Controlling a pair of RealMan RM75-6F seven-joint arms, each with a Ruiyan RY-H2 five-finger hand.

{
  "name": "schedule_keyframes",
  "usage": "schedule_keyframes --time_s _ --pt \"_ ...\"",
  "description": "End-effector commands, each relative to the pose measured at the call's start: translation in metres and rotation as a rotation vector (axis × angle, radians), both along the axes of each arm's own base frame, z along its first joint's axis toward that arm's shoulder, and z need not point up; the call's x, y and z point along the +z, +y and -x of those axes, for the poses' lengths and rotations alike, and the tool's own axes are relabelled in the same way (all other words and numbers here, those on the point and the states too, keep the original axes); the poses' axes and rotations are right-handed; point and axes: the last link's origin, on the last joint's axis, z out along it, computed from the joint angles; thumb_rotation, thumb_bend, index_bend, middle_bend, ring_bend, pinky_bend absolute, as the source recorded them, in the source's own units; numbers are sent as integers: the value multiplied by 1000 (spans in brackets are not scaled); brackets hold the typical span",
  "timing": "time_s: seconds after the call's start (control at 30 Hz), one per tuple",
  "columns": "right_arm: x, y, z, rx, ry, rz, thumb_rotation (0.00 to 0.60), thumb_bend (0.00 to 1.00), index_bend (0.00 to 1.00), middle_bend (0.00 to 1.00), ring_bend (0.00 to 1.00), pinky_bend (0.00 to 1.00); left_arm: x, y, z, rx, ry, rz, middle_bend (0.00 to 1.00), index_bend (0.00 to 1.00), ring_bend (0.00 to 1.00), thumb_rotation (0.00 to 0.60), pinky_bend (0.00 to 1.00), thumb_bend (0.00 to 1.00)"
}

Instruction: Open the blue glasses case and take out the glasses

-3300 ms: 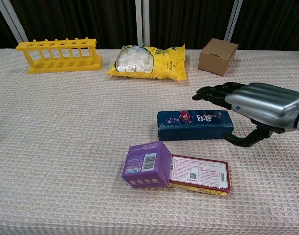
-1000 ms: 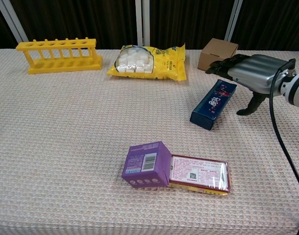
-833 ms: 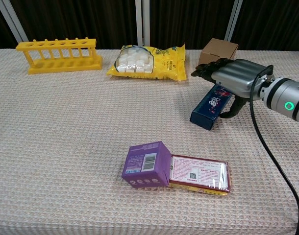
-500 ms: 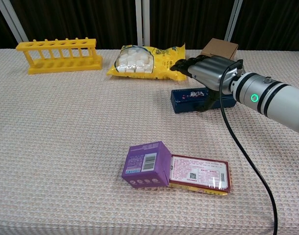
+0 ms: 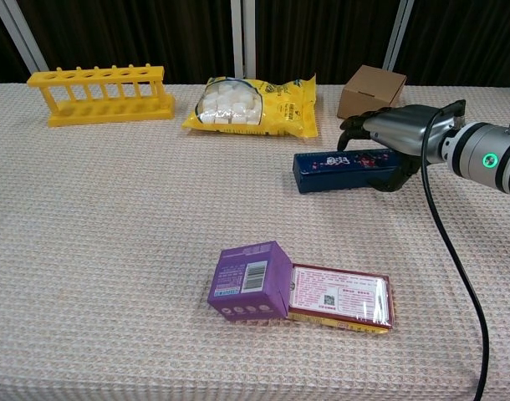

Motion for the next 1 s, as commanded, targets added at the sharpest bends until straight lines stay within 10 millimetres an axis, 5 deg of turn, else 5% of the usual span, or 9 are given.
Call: schedule_keyframes --time_s 0.03,0.43,0.77,1.0 --pt "0 -1 0 -3 2 -5 600 385 257 70 0 0 0 0 -1 -2 -2 3 135 219 97 600 102 33" --pt "2 -2 0 -2 0 -5 600 478 302 87 0 0 0 0 -1 -1 -3 7 135 219 97 600 102 33" --pt "4 -1 -11 -3 -33 -31 600 758 400 129 0 0 2 -2 2 6 -3 3 135 219 97 600 102 34" --pt "-8 -17 -32 7 -57 -6 600 661 355 113 0 0 0 -2 2 0 -6 8 134 219 97 600 102 34"
